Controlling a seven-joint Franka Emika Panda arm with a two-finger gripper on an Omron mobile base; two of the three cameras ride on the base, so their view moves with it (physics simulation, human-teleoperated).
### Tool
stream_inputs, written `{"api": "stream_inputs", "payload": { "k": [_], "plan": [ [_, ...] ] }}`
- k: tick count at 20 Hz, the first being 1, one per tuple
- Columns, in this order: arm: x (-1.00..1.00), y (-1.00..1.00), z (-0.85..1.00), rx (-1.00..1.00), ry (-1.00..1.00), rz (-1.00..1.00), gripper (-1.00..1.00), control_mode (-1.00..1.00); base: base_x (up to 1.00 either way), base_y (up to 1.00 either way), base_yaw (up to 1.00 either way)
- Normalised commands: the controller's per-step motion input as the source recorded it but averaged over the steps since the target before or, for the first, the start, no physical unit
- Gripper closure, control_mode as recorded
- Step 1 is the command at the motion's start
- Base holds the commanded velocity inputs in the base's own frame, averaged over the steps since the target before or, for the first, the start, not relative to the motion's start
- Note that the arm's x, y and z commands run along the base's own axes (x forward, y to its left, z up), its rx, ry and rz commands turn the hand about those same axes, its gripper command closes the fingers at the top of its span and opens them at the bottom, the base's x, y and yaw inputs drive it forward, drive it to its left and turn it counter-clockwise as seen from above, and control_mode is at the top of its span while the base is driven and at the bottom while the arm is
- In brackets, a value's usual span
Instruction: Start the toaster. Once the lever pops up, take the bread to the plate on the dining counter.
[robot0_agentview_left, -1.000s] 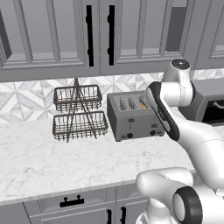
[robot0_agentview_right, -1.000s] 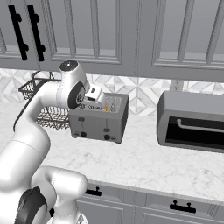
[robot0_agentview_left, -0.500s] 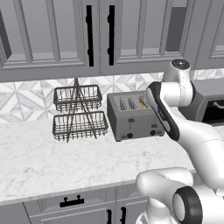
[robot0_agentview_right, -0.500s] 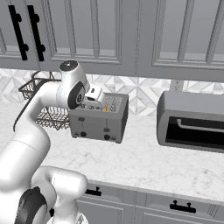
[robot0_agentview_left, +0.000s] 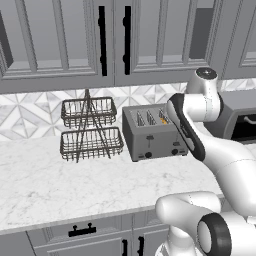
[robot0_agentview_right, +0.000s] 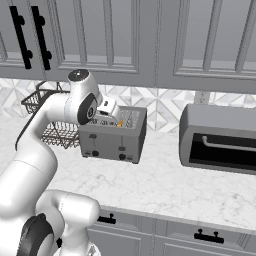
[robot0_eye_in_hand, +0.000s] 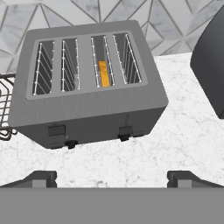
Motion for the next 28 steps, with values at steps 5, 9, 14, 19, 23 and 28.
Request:
{"api": "stream_inputs", "payload": {
  "k": [5, 9, 14, 19, 23, 28],
  "plan": [
    [0.0, 0.0, 0.0, 0.0, 0.0, 0.0, -1.0, -1.0, 0.0, 0.0, 0.0],
    [0.0, 0.0, 0.0, 0.0, 0.0, 0.0, -1.0, -1.0, 0.0, 0.0, 0.0],
    [0.0, 0.0, 0.0, 0.0, 0.0, 0.0, -1.0, -1.0, 0.0, 0.0, 0.0],
    [0.0, 0.0, 0.0, 0.0, 0.0, 0.0, -1.0, -1.0, 0.0, 0.0, 0.0],
    [0.0, 0.0, 0.0, 0.0, 0.0, 0.0, -1.0, -1.0, 0.0, 0.0, 0.0],
    [0.0, 0.0, 0.0, 0.0, 0.0, 0.0, -1.0, -1.0, 0.0, 0.0, 0.0]
  ]
}}
